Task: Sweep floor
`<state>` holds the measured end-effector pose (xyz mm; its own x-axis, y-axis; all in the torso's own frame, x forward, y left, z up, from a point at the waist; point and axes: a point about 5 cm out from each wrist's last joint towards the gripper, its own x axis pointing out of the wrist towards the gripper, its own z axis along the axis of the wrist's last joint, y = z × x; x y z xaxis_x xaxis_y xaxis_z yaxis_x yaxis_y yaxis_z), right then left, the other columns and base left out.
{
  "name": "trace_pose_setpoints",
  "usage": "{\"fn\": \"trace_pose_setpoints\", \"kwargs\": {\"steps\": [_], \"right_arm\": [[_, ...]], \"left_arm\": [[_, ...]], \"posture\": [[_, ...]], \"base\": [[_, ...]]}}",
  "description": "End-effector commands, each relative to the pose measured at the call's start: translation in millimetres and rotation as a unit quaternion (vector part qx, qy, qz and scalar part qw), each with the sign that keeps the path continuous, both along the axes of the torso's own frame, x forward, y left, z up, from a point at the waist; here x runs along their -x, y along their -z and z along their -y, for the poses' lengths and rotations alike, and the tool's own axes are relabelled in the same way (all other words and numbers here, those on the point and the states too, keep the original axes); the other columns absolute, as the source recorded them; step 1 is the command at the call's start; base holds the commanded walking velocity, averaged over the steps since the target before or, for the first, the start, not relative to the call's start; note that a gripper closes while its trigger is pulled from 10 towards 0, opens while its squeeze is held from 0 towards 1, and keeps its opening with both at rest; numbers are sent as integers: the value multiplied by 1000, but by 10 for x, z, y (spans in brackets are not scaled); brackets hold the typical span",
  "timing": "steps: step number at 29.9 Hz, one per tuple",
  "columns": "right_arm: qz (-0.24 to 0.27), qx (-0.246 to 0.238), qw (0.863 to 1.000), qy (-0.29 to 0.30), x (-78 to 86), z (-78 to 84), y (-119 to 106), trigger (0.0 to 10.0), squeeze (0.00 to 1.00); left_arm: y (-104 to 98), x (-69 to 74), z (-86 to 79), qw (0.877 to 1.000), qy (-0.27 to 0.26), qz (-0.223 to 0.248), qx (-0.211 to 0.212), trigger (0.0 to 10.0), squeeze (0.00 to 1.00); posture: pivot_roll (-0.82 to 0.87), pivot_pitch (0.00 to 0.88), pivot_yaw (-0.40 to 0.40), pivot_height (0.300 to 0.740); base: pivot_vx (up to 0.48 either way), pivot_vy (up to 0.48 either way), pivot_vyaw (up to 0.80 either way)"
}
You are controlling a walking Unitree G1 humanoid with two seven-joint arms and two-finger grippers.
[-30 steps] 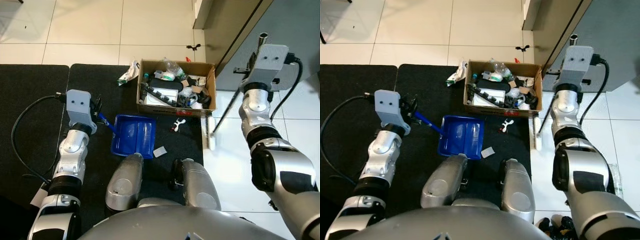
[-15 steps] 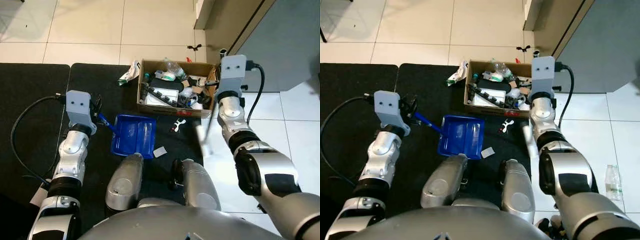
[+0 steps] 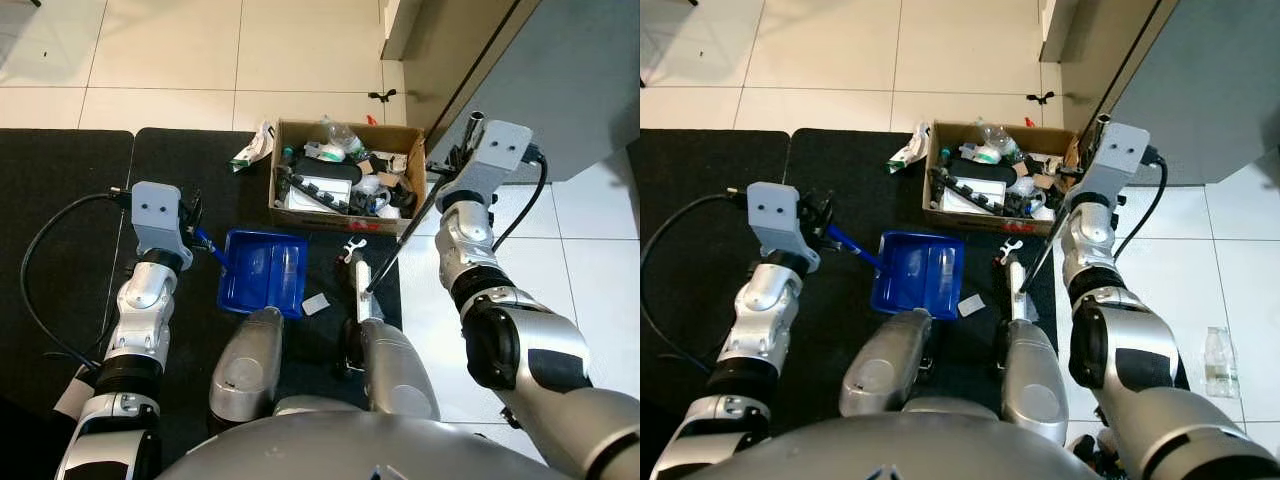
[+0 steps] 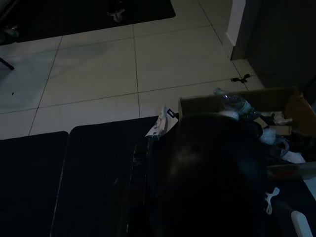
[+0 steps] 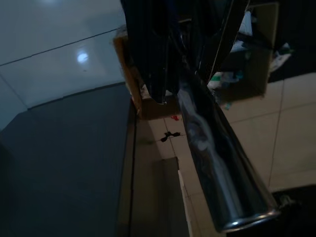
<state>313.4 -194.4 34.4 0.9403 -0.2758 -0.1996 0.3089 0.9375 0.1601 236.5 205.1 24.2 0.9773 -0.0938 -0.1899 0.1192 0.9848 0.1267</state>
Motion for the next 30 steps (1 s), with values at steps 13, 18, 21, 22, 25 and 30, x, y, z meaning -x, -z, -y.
{"fn": "trace_pose_setpoints", "kwargs": {"steps": [13, 18, 21, 22, 25, 30], "right_arm": [[-53, 19, 998, 5, 187, 85, 212, 10000, 0], [-55, 67, 996, 14, 202, 264, 171, 10000, 0], [-60, 53, 996, 24, 219, 300, 189, 10000, 0], [-62, 44, 997, 29, 225, 311, 197, 10000, 0], [-62, 36, 997, 32, 226, 314, 201, 10000, 0], [-41, 23, 999, -11, 155, 125, 165, 10000, 0]], "left_arm": [[212, 140, 25, 998, 10, -61, -5, 10000, 0], [214, 129, 38, 998, 11, -62, -4, 10000, 0], [215, 126, 40, 998, 11, -61, -4, 10000, 0], [215, 125, 42, 998, 11, -61, -3, 10000, 0], [215, 120, 46, 998, 11, -62, -3, 10000, 0], [215, 110, 48, 998, 12, -62, -3, 10000, 0]], "posture": [[319, 97, -6, 740], [310, 98, -4, 740], [309, 98, -6, 740], [309, 98, -6, 740], [307, 97, -5, 740], [305, 96, -3, 740]], "base": [[0, 0, 0], [0, 0, 0], [0, 0, 0], [0, 0, 0], [0, 0, 0], [0, 0, 0]]}}
